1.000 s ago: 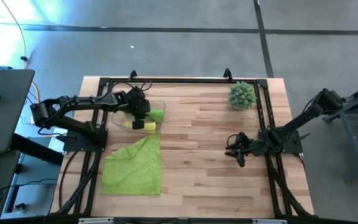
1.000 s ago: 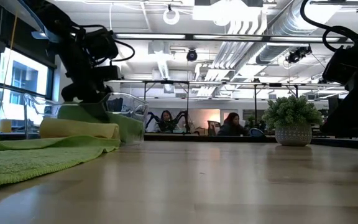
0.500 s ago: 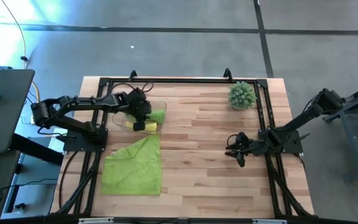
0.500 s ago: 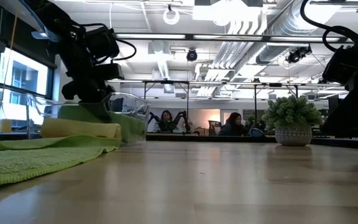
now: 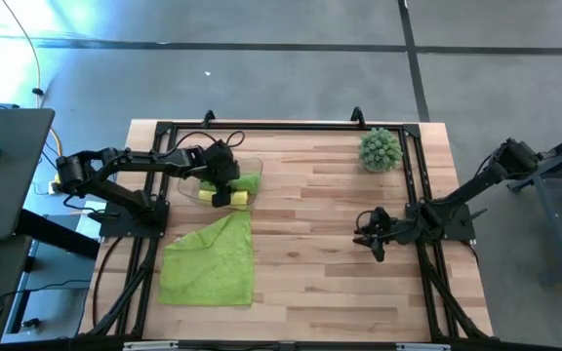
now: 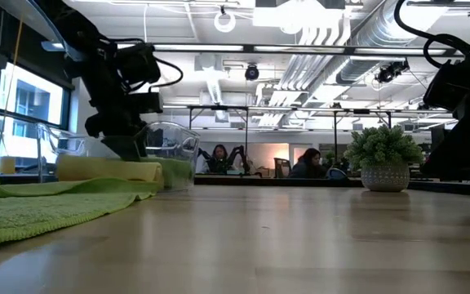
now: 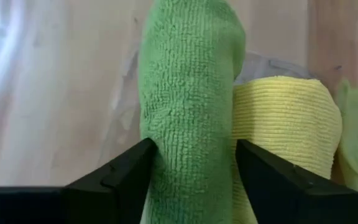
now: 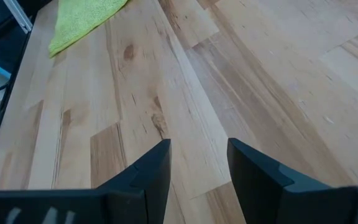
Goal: Roll microfiber towels into tight, uniform cylinder then place into a basket
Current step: Put the right green towel into the transparent bin, then fold the green towel
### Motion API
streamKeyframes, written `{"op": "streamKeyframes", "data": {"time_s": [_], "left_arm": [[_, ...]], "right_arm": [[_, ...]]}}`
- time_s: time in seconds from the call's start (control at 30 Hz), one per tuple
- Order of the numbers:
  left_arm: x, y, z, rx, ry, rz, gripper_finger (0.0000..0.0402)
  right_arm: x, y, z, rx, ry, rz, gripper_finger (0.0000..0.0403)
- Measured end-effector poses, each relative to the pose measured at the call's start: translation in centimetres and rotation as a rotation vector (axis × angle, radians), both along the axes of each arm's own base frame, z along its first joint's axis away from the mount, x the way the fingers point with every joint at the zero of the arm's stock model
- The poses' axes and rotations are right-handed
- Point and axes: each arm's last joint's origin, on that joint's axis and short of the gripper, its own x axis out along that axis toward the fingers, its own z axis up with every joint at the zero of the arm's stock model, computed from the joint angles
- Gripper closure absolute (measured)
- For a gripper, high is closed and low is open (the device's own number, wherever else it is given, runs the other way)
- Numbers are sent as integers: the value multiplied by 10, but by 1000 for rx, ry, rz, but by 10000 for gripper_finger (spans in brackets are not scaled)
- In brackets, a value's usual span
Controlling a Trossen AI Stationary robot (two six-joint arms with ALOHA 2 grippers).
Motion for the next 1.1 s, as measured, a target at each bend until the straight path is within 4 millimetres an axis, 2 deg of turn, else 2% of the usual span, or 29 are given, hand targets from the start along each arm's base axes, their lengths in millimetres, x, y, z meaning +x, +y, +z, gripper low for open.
{"op": "streamKeyframes", "data": {"time_s": [0.33,0.57,0.67,0.83,0.97,1.1], "left_arm": [[-6,-4,26,129,-69,81,142],[4,-24,64,248,-193,53,142],[13,-41,81,224,-320,63,142],[29,-82,90,71,-469,-31,142],[44,-120,86,-51,-519,-111,142],[52,-155,74,-144,-487,-171,142]], "right_arm": [[0,0,0,0,0,0,254],[0,0,0,0,0,0,254],[0,0,0,0,0,0,254],[0,0,0,0,0,1,254],[0,0,0,0,0,0,254],[0,0,0,-3,4,1,254]]}}
